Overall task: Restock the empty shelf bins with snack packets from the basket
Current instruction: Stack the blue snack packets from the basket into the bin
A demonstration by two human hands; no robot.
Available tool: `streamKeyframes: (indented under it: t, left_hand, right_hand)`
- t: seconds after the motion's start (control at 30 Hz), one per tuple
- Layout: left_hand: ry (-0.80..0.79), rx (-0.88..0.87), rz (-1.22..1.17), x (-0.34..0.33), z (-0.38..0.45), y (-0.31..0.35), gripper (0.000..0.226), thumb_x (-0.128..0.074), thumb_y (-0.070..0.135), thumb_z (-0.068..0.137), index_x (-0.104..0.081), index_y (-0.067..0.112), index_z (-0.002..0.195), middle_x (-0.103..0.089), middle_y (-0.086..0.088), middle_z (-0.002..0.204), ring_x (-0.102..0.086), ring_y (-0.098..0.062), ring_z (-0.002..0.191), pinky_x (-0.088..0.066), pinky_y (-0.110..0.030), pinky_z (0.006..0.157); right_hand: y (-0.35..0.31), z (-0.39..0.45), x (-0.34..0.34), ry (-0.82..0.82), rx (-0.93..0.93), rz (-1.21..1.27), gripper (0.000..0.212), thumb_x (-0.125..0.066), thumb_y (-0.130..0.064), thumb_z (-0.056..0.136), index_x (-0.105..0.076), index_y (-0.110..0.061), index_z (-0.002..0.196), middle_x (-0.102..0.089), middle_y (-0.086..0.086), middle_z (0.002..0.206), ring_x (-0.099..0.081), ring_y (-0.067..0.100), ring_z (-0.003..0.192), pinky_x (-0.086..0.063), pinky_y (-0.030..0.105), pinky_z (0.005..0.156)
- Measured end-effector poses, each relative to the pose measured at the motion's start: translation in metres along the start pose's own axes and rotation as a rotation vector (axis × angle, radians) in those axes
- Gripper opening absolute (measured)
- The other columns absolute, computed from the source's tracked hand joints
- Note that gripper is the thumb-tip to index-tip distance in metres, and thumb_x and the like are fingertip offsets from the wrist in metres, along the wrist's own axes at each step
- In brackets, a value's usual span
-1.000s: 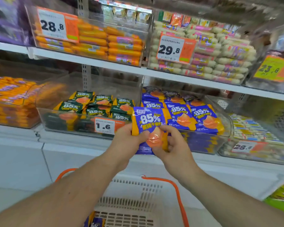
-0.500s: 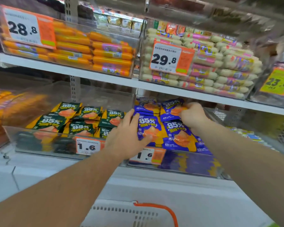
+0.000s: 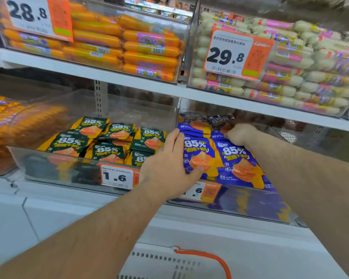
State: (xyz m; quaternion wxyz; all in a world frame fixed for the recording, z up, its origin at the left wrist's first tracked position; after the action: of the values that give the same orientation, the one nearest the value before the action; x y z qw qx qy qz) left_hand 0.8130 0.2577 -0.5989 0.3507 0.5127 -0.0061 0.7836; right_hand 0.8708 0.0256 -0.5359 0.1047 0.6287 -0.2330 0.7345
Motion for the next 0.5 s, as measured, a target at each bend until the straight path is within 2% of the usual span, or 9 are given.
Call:
streamKeyframes:
  t: [0.07,0.13,0.23,0.3,0.33,0.4,0.43,0.5]
  left_hand:
    - [0.001,0.003,0.002,0.000,0.000,0.000,0.097,-0.045,0.075,0.083,-0.006,0.021,0.154,0.004,0.017,0.159,-0.038,-0.012,0.136,-0.046,-0.033,0.087]
    - [-0.006,0.000,0.004,0.000,0.000,0.000,0.097,-0.045,0.074,0.083,-0.007,0.021,0.154,0.003,0.017,0.159,-0.038,-0.012,0.136,-0.046,-0.033,0.087]
    - [-0.060,-0.001,0.002,0.000,0.001,-0.001,0.097,-0.046,0.074,0.083,-0.007,0.020,0.154,0.003,0.015,0.159,-0.037,-0.013,0.137,-0.045,-0.034,0.090]
    - [-0.127,0.006,-0.011,0.000,0.006,-0.001,0.098,-0.045,0.074,0.083,-0.006,0.020,0.154,0.003,0.014,0.160,-0.033,-0.016,0.140,-0.041,-0.039,0.100]
    - [-0.153,0.009,-0.024,0.001,0.008,-0.002,0.098,-0.046,0.074,0.083,-0.006,0.020,0.154,0.002,0.013,0.160,-0.027,-0.018,0.143,-0.035,-0.042,0.108]
    - [-0.154,0.001,-0.038,0.009,0.007,0.000,0.096,-0.047,0.071,0.084,-0.011,0.018,0.154,-0.002,0.009,0.161,-0.009,-0.018,0.148,-0.013,-0.045,0.118]
    - [-0.105,-0.013,-0.045,0.014,0.003,0.002,0.090,-0.050,0.067,0.084,-0.017,0.017,0.153,-0.007,0.006,0.160,-0.007,-0.019,0.148,-0.009,-0.043,0.118]
    - [0.086,-0.091,-0.060,0.031,-0.015,0.005,0.071,-0.058,0.051,0.083,-0.039,0.017,0.142,-0.031,-0.004,0.147,-0.026,-0.026,0.137,-0.020,-0.041,0.111]
  right_hand:
    - [0.002,0.002,-0.001,0.015,0.013,-0.028,0.035,-0.055,-0.029,0.097,-0.060,-0.005,0.122,-0.062,0.015,0.120,-0.059,0.027,0.100,-0.051,0.031,0.082]
    - [0.005,0.001,0.000,0.038,-0.014,-0.061,0.042,-0.056,-0.035,0.096,-0.057,-0.004,0.125,-0.061,0.015,0.120,-0.058,0.029,0.102,-0.046,0.029,0.077]
    - [0.008,-0.004,0.004,0.056,-0.015,-0.085,0.049,-0.050,-0.044,0.098,-0.057,-0.004,0.127,-0.059,0.016,0.127,-0.056,0.032,0.114,-0.044,0.032,0.083]
    - [0.009,-0.012,0.007,0.064,-0.022,-0.076,0.046,-0.047,-0.045,0.098,-0.060,-0.006,0.118,-0.060,0.017,0.122,-0.056,0.033,0.111,-0.048,0.036,0.089]
    - [0.009,-0.020,0.010,0.086,-0.031,-0.059,0.044,-0.048,-0.046,0.097,-0.062,-0.006,0.110,-0.063,0.016,0.115,-0.058,0.034,0.107,-0.049,0.040,0.091]
    - [0.004,-0.039,0.018,0.235,-0.004,0.015,0.038,-0.053,-0.041,0.094,-0.066,-0.005,0.096,-0.066,0.016,0.098,-0.060,0.036,0.096,-0.051,0.044,0.089]
    - [-0.002,-0.052,0.023,0.351,0.059,0.056,0.032,-0.055,-0.035,0.092,-0.068,-0.006,0.092,-0.068,0.016,0.093,-0.061,0.037,0.092,-0.051,0.042,0.086]
    - [-0.018,-0.087,0.025,0.573,0.263,0.158,0.019,-0.056,-0.019,0.087,-0.071,-0.008,0.089,-0.068,0.016,0.091,-0.060,0.037,0.091,-0.049,0.039,0.081]
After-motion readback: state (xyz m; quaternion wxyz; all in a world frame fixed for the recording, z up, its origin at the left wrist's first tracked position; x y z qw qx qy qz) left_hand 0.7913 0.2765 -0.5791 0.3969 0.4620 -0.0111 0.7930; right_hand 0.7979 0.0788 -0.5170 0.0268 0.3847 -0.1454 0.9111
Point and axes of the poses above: each hand's wrist, its own z-axis towards the middle knuckle, its own x-axis out of the back of the hand, y = z × x, the point moved 4 cm from there along z, towards the middle knuckle
